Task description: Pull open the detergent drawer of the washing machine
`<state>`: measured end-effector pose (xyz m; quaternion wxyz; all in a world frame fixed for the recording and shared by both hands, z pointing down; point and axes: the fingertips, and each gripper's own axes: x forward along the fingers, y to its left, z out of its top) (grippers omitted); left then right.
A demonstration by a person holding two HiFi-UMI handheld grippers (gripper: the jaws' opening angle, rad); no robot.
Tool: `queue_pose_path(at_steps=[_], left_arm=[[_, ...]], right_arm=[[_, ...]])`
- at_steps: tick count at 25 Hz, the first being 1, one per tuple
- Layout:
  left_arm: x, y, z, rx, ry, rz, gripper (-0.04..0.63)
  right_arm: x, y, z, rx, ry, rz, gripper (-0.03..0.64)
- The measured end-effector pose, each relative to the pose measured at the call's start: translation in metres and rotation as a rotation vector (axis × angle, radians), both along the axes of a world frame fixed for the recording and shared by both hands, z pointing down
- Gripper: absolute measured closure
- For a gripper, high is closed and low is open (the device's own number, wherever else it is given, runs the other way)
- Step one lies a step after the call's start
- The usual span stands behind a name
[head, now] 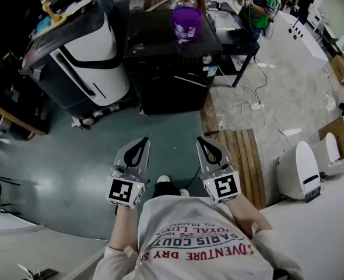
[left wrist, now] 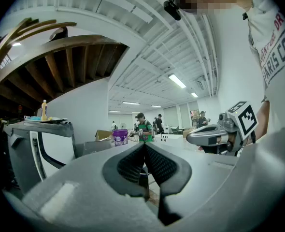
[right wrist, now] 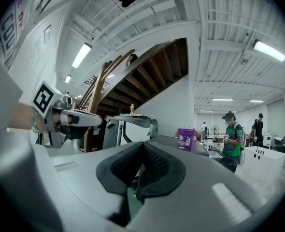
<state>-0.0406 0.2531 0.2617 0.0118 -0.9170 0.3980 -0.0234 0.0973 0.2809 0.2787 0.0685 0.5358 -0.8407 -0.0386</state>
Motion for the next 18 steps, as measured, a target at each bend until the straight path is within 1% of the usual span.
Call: queue_pose_path(at_steps=[3, 11, 13, 15, 16, 17, 18], left_arm=[[0.001, -0.003, 0.003, 0.009, 0.004, 0.007, 0.603], [0.005, -0.008, -0.001, 0.009, -0.002, -0.001, 0.603], [0.005, -0.006, -0.001, 0.015, 0.012, 0.004, 0.603], [0.007, -0.004, -0.006, 0.017, 0.049, 0.008, 0.596], [0.008, -0.004, -0.008, 0.014, 0.069, 0.007, 0.51], [0.009, -0.004, -0.007, 0.008, 0.085, 0.005, 0.399], [0.01, -0.005, -0.006, -0.002, 0.096, 0.002, 0.342]], right_arm=[[0.005, -0.002, 0.009, 0.005, 0.032, -0.001, 0.617], [0.009, -0.009, 0.006, 0.016, 0.022, -0.004, 0.617], [0.011, -0.009, 0.007, 0.004, 0.006, 0.006, 0.617], [0.013, -0.009, 0.007, 0.005, -0.007, 0.012, 0.617], [0.013, -0.009, 0.006, 0.01, -0.009, 0.01, 0.617], [0.014, -0.008, 0.006, 0.01, -0.009, 0.007, 0.617], [0.016, -0.008, 0.008, 0.004, -0.009, 0.006, 0.617]])
